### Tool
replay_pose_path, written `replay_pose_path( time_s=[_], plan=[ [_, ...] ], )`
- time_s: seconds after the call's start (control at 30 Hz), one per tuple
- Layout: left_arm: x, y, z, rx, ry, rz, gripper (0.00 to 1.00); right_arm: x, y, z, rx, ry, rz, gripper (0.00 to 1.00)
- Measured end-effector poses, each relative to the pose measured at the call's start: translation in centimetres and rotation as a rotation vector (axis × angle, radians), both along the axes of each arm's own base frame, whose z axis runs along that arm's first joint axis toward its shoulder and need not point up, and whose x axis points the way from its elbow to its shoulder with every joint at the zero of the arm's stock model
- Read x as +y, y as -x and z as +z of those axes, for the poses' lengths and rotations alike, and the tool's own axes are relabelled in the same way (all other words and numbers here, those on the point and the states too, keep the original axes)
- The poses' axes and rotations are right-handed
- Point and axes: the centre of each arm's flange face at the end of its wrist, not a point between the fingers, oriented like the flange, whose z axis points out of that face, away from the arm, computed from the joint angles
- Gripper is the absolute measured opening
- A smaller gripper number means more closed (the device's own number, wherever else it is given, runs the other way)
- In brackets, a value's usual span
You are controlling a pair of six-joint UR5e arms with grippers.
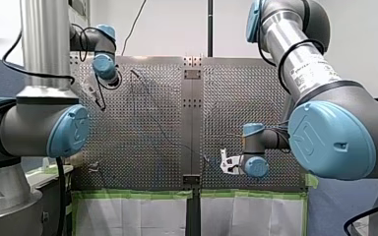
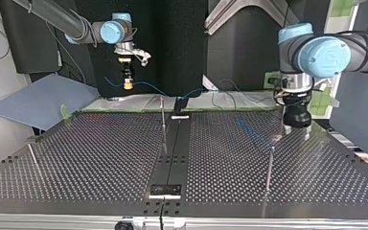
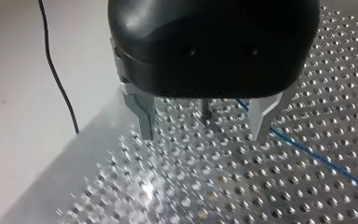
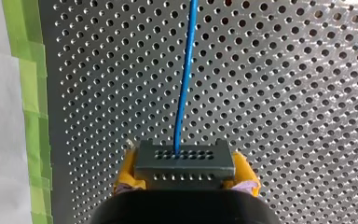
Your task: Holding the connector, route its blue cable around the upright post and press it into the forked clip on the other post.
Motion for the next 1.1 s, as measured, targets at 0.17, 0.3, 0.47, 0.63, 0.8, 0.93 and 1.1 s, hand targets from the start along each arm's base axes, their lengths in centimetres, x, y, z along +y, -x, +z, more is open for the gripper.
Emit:
replay_pose_path(
  time_s=[0.17,0.3,0.47,0.63,0.8,0.93,1.1],
  plan=[
    [-0.5,1.2,2.5,-0.013,-0.043,-0.01,1.0,0.0,0.0,0.0,0.0,0.0,0.001,0.0],
    [-0.8,1.9,4.9,-0.035,-0.074,-0.023,1.0,0.0,0.0,0.0,-0.001,0.0,0.001,0.0],
    [-0.9,3.1,8.6,-0.072,-0.12,-0.024,1.0,0.0,0.0,0.0,-0.003,0.002,0.001,0.0],
    [-1.0,5.0,11.2,-0.084,-0.168,-0.022,1.0,-0.1,-0.1,0.1,-0.007,0.005,0.006,0.0],
    [-1.4,7.0,12.5,-0.076,-0.214,-0.03,1.0,0.0,-0.2,0.1,-0.014,0.005,0.015,0.0],
    [-1.9,7.7,12.4,-0.046,-0.245,-0.045,1.0,0.0,-0.2,0.1,-0.014,0.003,0.017,0.0],
    [-2.7,7.7,11.2,0.018,-0.283,-0.076,1.0,0.0,-0.2,0.1,-0.014,0.003,0.017,0.0]
  ],
)
